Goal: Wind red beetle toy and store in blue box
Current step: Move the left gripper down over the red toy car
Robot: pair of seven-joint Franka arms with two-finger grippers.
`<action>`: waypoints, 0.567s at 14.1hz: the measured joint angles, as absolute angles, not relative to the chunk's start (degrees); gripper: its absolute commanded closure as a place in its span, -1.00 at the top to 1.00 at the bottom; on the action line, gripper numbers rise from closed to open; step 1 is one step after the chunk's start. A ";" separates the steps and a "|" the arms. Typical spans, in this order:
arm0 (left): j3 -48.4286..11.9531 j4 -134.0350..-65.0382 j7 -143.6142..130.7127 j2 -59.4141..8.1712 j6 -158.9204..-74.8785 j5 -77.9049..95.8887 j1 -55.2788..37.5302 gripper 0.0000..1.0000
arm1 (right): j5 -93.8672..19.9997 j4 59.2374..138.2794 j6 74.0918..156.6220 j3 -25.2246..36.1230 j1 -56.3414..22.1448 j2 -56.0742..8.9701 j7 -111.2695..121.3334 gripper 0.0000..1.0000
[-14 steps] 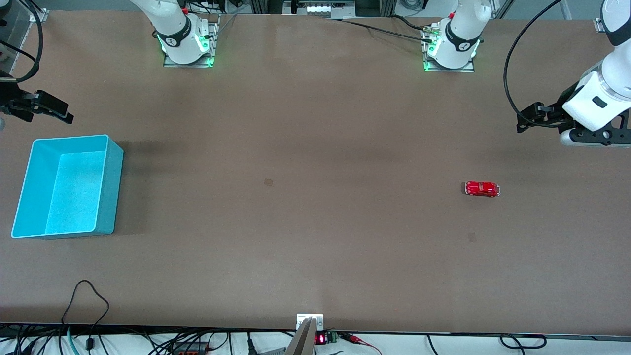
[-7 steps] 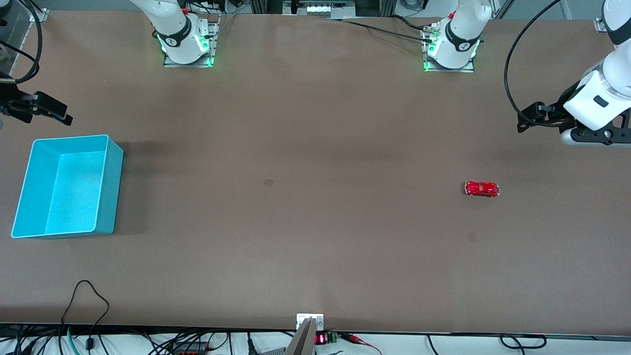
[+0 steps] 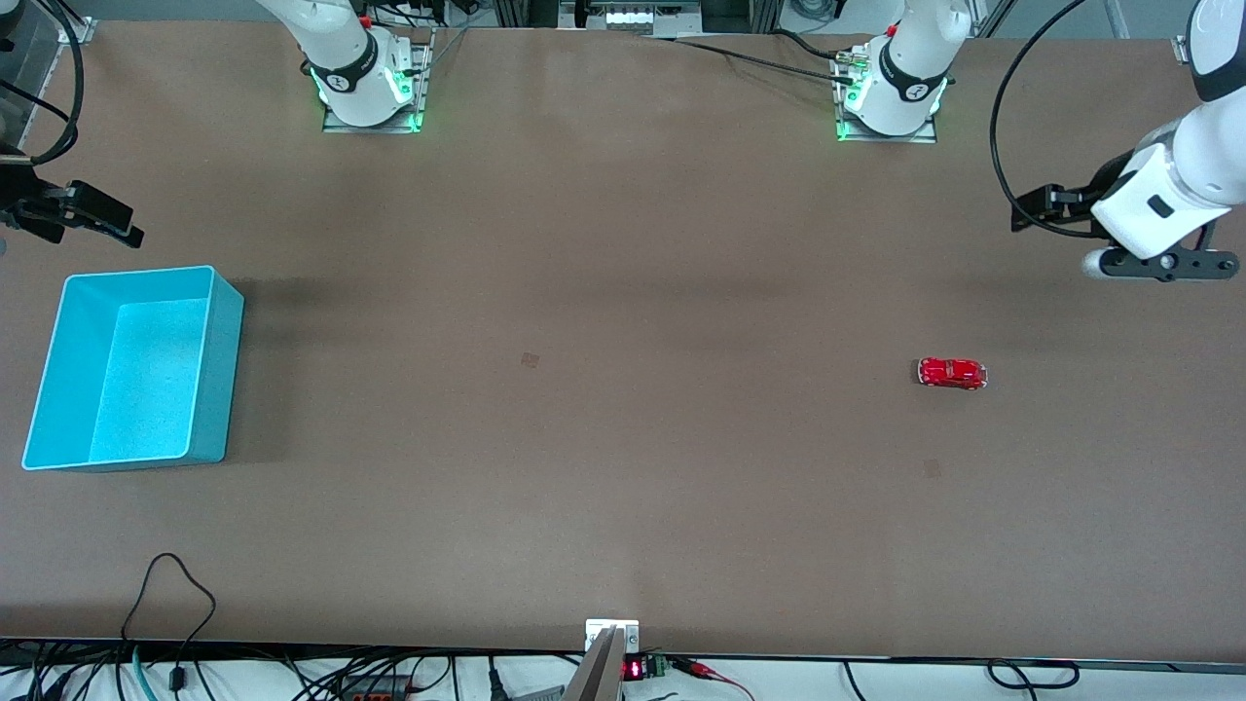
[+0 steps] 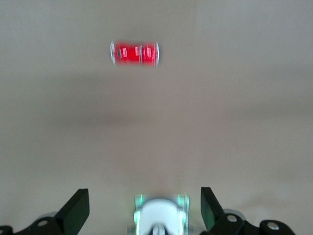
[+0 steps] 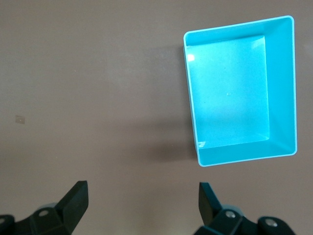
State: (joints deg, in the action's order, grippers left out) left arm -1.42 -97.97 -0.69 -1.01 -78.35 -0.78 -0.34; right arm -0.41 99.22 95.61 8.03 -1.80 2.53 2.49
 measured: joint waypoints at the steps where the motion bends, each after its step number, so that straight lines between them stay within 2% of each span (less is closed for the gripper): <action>1: -1.48 -97.99 -0.69 -1.72 -75.11 -0.78 -0.49 1.00 | -0.41 99.22 95.61 8.03 -1.80 2.53 2.49 1.00; 5: -1.52 -99.12 7.87 -4.62 -71.70 -0.78 -0.38 1.00 | -0.41 99.23 95.63 8.03 -1.80 2.53 2.49 1.00; 8: -1.31 -105.48 24.62 -5.99 -79.32 -1.12 0.94 1.00 | -0.41 99.24 95.67 8.03 -1.80 2.52 2.49 1.00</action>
